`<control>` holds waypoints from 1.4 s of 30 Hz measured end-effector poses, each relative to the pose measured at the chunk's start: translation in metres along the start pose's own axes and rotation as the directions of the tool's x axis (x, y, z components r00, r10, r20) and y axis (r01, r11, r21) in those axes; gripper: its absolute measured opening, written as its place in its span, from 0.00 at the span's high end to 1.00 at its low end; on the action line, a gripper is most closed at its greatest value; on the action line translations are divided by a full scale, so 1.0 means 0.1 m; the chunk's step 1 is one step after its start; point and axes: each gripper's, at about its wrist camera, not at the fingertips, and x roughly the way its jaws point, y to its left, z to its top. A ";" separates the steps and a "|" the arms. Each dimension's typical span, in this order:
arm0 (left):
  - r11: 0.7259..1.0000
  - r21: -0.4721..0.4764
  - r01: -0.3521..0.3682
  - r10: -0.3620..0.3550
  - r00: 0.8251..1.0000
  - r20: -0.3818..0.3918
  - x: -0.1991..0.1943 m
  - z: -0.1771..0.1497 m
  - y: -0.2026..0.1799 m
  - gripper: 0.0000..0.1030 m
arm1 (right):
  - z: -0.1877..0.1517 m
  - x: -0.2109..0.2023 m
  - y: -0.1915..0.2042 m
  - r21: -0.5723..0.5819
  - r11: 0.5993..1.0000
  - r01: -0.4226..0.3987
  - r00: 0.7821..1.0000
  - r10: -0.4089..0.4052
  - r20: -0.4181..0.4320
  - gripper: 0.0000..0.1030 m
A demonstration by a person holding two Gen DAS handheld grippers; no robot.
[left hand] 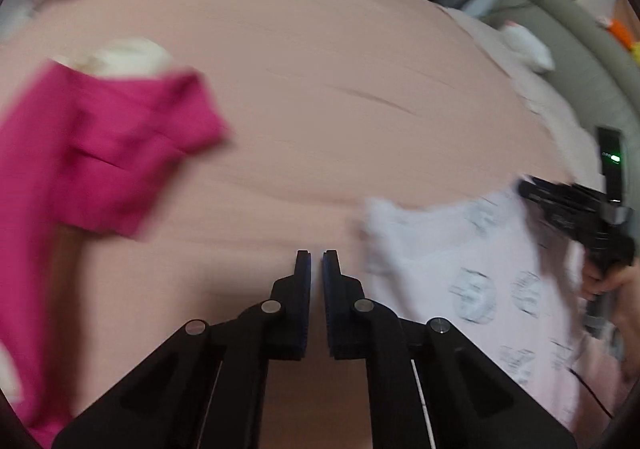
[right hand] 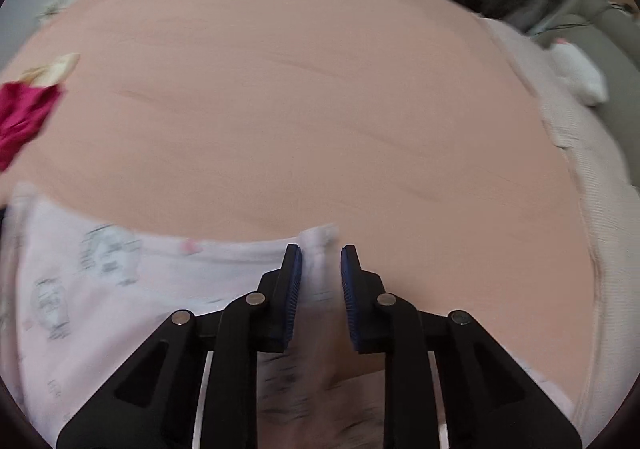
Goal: Fold clothes
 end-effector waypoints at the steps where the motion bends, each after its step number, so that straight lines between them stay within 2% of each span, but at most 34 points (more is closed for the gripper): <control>1: 1.000 -0.010 0.002 -0.002 1.000 -0.001 -0.04 0.02 0.04 0.93 | -0.02 -0.04 -0.09 0.036 0.999 -0.014 1.000 0.014 -0.002 0.77; 2: 0.999 -0.024 0.031 -0.031 1.000 -0.005 -0.08 0.02 0.06 0.92 | -0.04 -0.11 -0.11 0.052 0.998 -0.028 1.000 0.027 0.005 0.76; 4: 0.997 -0.017 0.071 -0.072 0.997 -0.036 -0.13 0.00 0.06 0.81 | -0.14 -0.32 -0.08 0.042 0.998 -0.053 0.998 0.053 0.021 0.75; 5: 0.996 -0.011 0.084 -0.084 0.994 -0.071 -0.16 -0.03 0.05 0.61 | -0.20 -0.44 -0.01 0.026 0.997 -0.071 0.997 0.071 0.021 0.75; 6: 0.996 -0.024 0.091 -0.093 0.988 -0.120 -0.20 -0.11 0.06 0.53 | -0.24 -0.54 0.07 0.012 0.996 -0.086 0.996 0.086 0.020 0.74; 8: 0.991 -0.086 0.104 -0.119 0.973 -0.199 -0.32 -0.32 0.11 0.53 | -0.43 -0.83 0.11 -0.016 0.991 -0.129 0.991 0.130 0.014 0.72; 11: 0.977 -0.171 0.131 -0.159 0.973 -0.166 -0.65 -0.79 0.18 0.53 | -0.89 -1.21 0.10 -0.029 0.977 -0.213 0.977 0.213 -0.004 0.70; 16: 0.967 -0.193 0.167 -0.202 0.963 -0.180 -0.88 -1.47 -0.06 0.55 | -1.43 -1.52 0.80 -0.072 0.939 -0.336 0.941 0.333 -0.054 0.70; 18: 0.969 -0.169 0.180 -0.207 0.966 -0.155 -0.89 -1.62 -0.15 0.55 | -1.63 -1.57 0.97 -0.081 0.934 -0.347 0.937 0.341 -0.075 0.70; 22: 0.978 -0.080 0.194 -0.201 0.976 -0.086 -0.91 -1.71 -0.19 0.57 | -1.99 -1.65 1.17 -0.059 0.937 -0.344 0.936 0.337 -0.104 0.70; 24: 0.977 -0.058 0.207 -0.211 0.976 -0.058 -0.95 -1.76 -0.17 0.67 | -2.08 -1.66 1.19 -0.037 0.935 -0.353 0.932 0.348 -0.098 0.69; 27: 0.960 -0.093 0.265 -0.269 0.962 -0.037 -1.05 -1.85 -0.03 0.71 | -2.15 -1.77 1.19 -0.026 0.933 -0.358 0.933 0.356 -0.059 0.69; 31: 0.948 -0.067 0.311 -0.314 0.948 -0.051 -1.02 -1.86 -0.20 0.73 | -2.21 -1.94 1.08 0.040 0.905 -0.423 0.905 0.425 -0.036 0.69; 32: 0.947 -0.057 0.316 -0.319 0.946 -0.057 -1.01 -1.87 -0.23 0.73 | -2.21 -1.93 1.08 0.042 0.907 -0.419 0.906 0.421 -0.043 0.69; 36: 0.948 -0.039 0.315 -0.317 0.946 -0.066 -0.99 -1.87 -0.32 0.73 | -2.20 -1.89 1.12 0.029 0.943 -0.332 0.940 0.333 -0.071 0.69; 38: 0.954 -0.011 0.298 -0.298 0.954 -0.040 -1.05 -1.85 -0.36 0.73 | -2.21 -1.87 1.08 0.054 0.942 -0.330 0.940 0.333 -0.074 0.69; 40: 0.972 0.053 0.227 -0.227 0.974 -0.005 -1.06 -1.83 -0.49 0.71 | -2.20 -1.85 1.06 0.068 0.941 -0.331 0.939 0.336 -0.073 0.67; 42: 0.979 0.084 0.186 -0.187 0.982 0.002 -1.05 -1.82 -0.53 0.71 | -2.14 -1.82 1.09 0.051 0.942 -0.332 0.941 0.334 -0.059 0.66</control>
